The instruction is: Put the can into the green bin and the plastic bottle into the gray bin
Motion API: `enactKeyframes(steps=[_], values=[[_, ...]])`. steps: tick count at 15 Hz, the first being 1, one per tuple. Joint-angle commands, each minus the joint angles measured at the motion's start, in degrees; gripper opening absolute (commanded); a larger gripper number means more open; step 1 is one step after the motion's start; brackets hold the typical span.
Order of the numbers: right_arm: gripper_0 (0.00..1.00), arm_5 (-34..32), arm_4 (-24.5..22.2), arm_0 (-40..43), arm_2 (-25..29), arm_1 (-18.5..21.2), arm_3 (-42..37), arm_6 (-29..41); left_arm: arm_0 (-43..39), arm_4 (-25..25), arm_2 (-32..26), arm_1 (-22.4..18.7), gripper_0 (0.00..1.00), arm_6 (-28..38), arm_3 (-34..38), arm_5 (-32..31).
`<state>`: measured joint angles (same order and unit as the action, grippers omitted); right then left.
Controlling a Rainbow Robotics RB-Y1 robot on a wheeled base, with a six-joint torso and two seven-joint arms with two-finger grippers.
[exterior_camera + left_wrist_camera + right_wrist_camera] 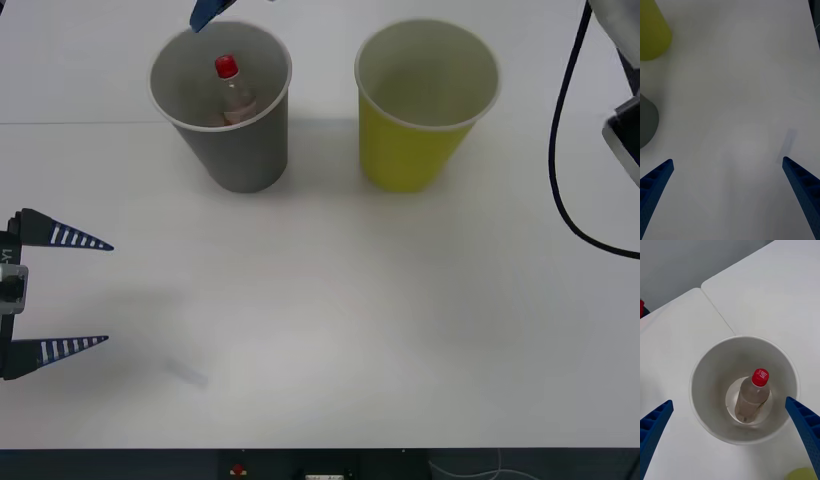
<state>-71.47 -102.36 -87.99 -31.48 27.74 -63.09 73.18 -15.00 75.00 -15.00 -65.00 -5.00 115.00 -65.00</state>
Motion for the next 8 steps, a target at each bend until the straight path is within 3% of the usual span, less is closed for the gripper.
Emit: enactKeyframes(steps=[1, 4, 8], values=[[1.0, -2.5, 8.4, 4.7, 3.5, 6.9, -5.5, -5.2, 0.0, 0.0, 0.0, 0.0, 1.0, 0.0, 0.0, 0.0], [1.0, -2.5, 13.7, 11.2, 6.8, 13.2, -13.5, -7.9, 0.0, 0.0, 0.0, 0.0, 1.0, 0.0, 0.0, 0.0], [1.0, -2.5, 16.1, 23.2, 13.5, 20.2, -26.9, -9.5, 0.0, 0.0, 0.0, 0.0, 1.0, 0.0, 0.0, 0.0]])
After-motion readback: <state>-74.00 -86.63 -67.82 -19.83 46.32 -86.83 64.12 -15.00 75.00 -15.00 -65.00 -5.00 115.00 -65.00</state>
